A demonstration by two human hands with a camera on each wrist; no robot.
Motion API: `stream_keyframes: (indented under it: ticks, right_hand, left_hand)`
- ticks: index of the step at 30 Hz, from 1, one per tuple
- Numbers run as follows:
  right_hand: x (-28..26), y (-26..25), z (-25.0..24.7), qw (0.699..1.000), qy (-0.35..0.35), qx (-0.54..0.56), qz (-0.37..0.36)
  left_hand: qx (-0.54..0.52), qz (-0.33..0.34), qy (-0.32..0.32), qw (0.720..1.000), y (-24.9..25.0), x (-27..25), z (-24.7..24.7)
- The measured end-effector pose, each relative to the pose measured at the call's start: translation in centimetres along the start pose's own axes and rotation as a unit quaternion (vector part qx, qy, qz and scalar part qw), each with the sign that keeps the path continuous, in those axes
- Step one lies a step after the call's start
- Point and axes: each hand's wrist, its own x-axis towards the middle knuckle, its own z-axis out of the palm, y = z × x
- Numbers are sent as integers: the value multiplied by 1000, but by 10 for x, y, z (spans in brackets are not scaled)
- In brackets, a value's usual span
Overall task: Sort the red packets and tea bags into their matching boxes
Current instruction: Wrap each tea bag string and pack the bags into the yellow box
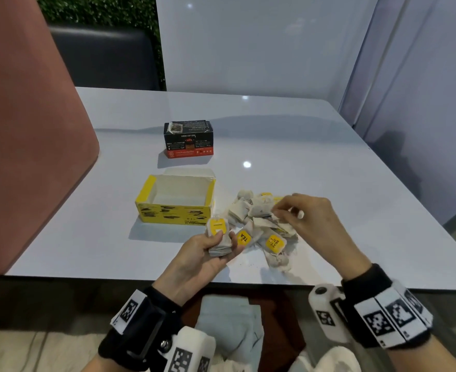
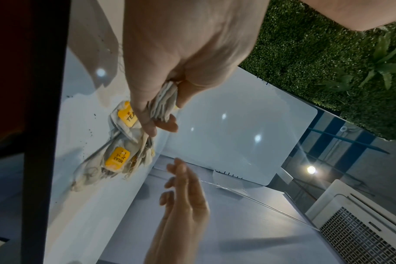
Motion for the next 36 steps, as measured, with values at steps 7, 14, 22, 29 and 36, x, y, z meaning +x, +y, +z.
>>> stream_keyframes:
  ticks: [7,14,22,29,36]
  right_hand:
    - [-23,7,30,969,-97,-208,93]
    - [-23,3,43,968,-74,-209,115]
    - [-28,-1,11,995,-30,-34,93]
    - [-12,-12,-3,971,-28,229,62]
    - [8,-32,9,973,-138,186,-1]
  left_hand:
    - [27,-27,-1,999,-6,-3,2]
    - [36,-54,-12,998,-4,-4,1]
    - [-1,-90,-30,996,-3,-4,0]
    - [48,-105,-22,993,-9,3,4]
    - [59,-53,-62,995,-11,0,15]
